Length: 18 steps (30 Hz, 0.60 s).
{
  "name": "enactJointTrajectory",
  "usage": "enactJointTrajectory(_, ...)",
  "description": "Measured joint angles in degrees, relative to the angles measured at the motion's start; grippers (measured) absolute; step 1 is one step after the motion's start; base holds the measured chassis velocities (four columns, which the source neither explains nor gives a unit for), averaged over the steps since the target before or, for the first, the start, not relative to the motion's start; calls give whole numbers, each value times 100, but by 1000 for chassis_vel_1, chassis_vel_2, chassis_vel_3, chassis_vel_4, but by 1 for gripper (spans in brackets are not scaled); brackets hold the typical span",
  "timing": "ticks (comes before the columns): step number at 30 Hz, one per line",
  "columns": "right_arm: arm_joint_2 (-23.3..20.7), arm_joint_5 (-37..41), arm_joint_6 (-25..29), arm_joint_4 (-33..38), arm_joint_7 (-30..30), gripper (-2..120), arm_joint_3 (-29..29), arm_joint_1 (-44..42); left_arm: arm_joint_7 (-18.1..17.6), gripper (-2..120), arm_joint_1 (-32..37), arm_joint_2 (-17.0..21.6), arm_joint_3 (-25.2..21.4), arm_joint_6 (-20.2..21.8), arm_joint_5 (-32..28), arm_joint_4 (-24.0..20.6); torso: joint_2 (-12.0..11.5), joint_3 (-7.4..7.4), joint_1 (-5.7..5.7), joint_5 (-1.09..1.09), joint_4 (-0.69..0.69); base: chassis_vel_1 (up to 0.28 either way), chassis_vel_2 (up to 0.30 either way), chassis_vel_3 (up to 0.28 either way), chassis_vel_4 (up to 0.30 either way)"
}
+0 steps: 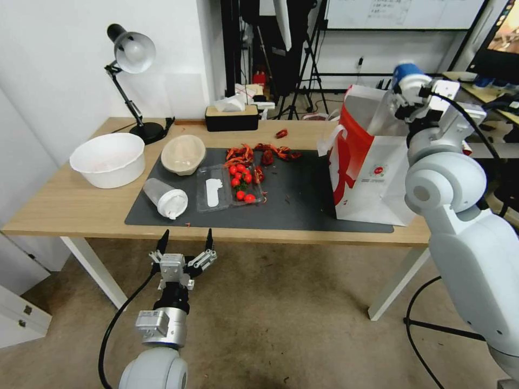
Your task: Pick up the trash from the table and place it into the takeout bag.
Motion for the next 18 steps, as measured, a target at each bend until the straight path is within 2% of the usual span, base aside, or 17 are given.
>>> enactJointTrajectory(2, 16, 14, 4, 5, 0, 91, 40, -39, 1, 100, 18, 0, -3, -11, 0, -11, 0, 0, 0, -1, 1, 0, 0, 0, 0)
enactJointTrajectory(5, 12, 37, 18, 40, 0, 98, 58, -53, 1, 100, 27, 0, -4, -21, 0, -14, 0, 0, 0, -1, 1, 0, 0, 0, 0)
enactJointTrajectory(9, -14, 54, 46, 81, -11, 100, 87, -64, 2, 100, 35, 0, -3, -28, 0, -22, 0, 0, 0, -2, 0, 0, 0, 0, 0)
enactJointTrajectory(11, -29, 75, 374, 84, -183, 100, 104, -71, 2, 100, 37, 0, -2, -29, 0, -32, 0, 0, 0, -1, -1, 0, 0, 0, 0)
enactJointTrajectory(12, -29, 75, 374, 84, -183, 100, 104, -71, 2, 100, 37, 0, -2, -29, 0, -32, 0, 0, 0, -1, -1, 0, 0, 0, 0)
enactJointTrajectory(13, -42, 119, 802, 83, -431, 100, 107, -80, 2, 100, 36, 0, 0, -30, 0, -34, 0, 0, 0, -1, 0, 0, 0, 0, 0)
enactJointTrajectory(15, -79, 231, 2054, 98, -1389, 100, 147, -173, 2, 100, 33, 0, 3, -30, 0, -36, 0, 0, 0, -2, 0, 0, 0, 0, 0)
enactJointTrajectory(17, -85, 264, 2228, 123, -1542, 100, 147, -197, 2, 100, 32, 0, 5, -30, 0, -36, 0, 0, 0, -2, 0, 0, 0, 0, 0)
enactJointTrajectory(18, -104, 348, 2516, 211, -1807, 100, 147, -275, 2, 100, 32, 0, 8, -30, 0, -36, 0, 0, 0, -2, 1, 0, 0, 0, 0)
